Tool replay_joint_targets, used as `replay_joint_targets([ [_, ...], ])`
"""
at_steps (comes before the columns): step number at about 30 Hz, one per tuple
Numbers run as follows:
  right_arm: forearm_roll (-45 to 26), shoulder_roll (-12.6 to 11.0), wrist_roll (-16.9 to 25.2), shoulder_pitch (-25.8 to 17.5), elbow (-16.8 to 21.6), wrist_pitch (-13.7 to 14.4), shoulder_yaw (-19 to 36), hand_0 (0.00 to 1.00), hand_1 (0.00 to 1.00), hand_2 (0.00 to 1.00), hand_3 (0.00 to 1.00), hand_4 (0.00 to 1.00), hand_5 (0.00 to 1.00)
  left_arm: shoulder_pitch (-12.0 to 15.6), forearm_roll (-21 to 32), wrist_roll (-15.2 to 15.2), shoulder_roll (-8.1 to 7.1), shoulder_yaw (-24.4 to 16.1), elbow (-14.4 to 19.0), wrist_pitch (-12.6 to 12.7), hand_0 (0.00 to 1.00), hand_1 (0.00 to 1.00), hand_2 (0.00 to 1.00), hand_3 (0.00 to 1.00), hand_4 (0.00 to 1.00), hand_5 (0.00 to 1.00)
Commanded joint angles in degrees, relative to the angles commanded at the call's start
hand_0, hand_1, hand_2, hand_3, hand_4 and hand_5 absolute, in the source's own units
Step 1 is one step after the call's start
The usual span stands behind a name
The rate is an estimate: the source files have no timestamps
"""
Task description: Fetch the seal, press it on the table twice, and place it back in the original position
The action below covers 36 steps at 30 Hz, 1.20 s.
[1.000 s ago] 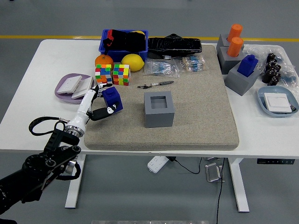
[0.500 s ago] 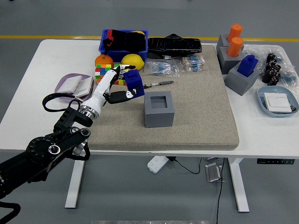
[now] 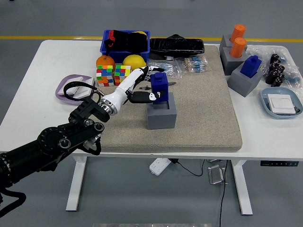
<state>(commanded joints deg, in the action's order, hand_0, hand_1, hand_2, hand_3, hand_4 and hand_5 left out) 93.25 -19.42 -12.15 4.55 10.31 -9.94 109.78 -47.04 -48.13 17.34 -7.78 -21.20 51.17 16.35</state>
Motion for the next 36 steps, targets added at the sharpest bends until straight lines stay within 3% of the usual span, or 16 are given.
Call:
replay_joint_targets([
  [18, -0.44, -0.25, 0.04, 0.20, 0.00, -0.03, -1.06, 0.886, 0.744, 0.731, 0.755, 0.850, 0.516, 0.66, 1.55, 1.68, 1.63, 1.74, -2.32, 0.96, 0.867, 0.507, 0.445, 0.803, 0.618, 0.002],
  [36, -0.56, -0.65, 0.18, -0.13, 0.00, -0.04, -1.93, 0.886, 0.743, 0.730, 0.757, 0.851, 0.516, 0.70, 1.95, 2.53, 2.30, 3.64, -2.97, 2.18, 0.872, 0.514, 0.446, 0.804, 0.629, 0.002],
])
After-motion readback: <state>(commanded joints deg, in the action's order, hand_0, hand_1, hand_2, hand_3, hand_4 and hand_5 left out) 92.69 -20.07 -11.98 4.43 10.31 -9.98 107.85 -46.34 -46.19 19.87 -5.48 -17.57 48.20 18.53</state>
